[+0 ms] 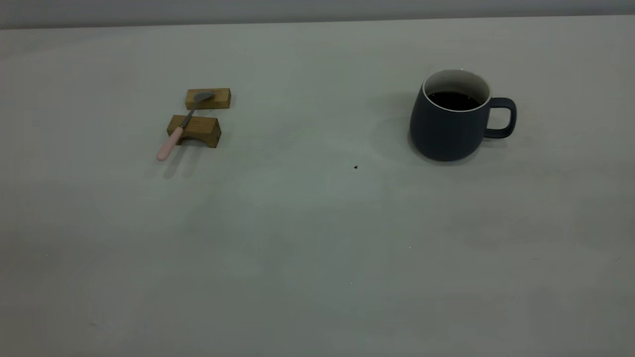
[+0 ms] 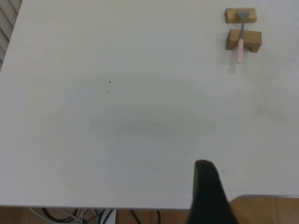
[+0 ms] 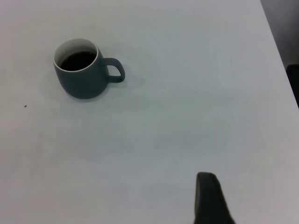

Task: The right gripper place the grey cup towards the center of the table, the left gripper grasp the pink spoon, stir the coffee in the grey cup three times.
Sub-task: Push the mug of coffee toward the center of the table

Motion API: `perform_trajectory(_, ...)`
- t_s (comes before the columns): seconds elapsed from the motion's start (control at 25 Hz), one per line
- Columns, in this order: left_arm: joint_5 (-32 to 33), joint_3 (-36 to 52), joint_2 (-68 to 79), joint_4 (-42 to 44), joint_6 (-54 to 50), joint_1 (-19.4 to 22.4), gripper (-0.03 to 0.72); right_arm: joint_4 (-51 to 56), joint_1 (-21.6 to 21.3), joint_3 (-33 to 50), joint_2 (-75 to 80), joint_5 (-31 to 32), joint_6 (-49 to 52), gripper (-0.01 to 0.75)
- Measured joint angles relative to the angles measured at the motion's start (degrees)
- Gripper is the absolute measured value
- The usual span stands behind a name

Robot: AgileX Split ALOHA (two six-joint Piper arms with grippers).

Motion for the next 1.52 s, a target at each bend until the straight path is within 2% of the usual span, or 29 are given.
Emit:
perform_trajectory(1.28,0.0,0.0,0.0,0.0,0.0,0.0,0.544,0.0,0.0,0.0,0.0,0.0,0.0,0.491)
perform_trajectory(1.52,0.0,0.0,0.0,0.0,0.0,0.0,0.544,3.86,0.0,0.0,0.0,-0.05,0.0,0.491)
